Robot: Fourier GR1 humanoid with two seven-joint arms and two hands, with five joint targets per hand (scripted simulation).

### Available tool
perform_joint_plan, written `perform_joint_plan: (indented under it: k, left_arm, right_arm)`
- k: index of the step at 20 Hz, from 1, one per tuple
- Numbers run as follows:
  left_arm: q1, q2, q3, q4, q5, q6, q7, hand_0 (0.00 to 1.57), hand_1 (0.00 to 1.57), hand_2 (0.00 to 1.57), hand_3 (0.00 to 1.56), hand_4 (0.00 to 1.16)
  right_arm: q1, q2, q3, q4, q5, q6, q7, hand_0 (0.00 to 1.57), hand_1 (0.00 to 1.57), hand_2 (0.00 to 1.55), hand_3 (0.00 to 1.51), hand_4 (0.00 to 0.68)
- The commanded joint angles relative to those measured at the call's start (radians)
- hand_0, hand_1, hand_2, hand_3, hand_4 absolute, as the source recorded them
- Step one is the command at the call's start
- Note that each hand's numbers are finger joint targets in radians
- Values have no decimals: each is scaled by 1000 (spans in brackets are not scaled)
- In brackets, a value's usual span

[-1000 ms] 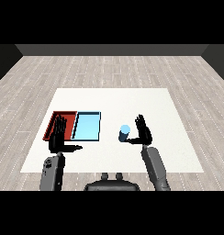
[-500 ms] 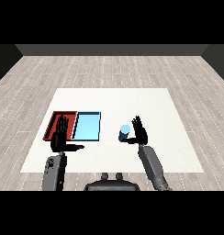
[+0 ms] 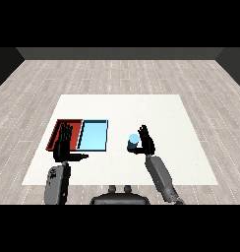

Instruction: Pick the blue can and put it in the blue box

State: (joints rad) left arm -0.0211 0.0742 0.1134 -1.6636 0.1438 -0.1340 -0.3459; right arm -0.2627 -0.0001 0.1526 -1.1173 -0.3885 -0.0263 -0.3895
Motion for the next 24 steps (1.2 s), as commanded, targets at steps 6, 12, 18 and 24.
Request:
perform_joint_plan:
  k: [6,12,18,24]
  left_arm:
    - [9,-8,3,-58,-11,45,37,0,0,0,0,0]
    - [29,11,11,2,9,-16,-14,0,0,0,0,0]
    - [25,15,22,-14,30,-27,-4,0,0,0,0,0]
    - [-54,-3,13,55,-7,17,-13,0,0,0,0,0]
  right_arm:
    - [-50,0,49,29,-44,-46,23,0,0,0,0,0]
    - [-93,0,79,186,-65,-26,-78,0,0,0,0,0]
    - [-149,0,103,215,-106,-53,-29,0,0,0,0,0]
    - [-173,0,94,253,-29,-340,-67,1534,1534,1491,1452,658]
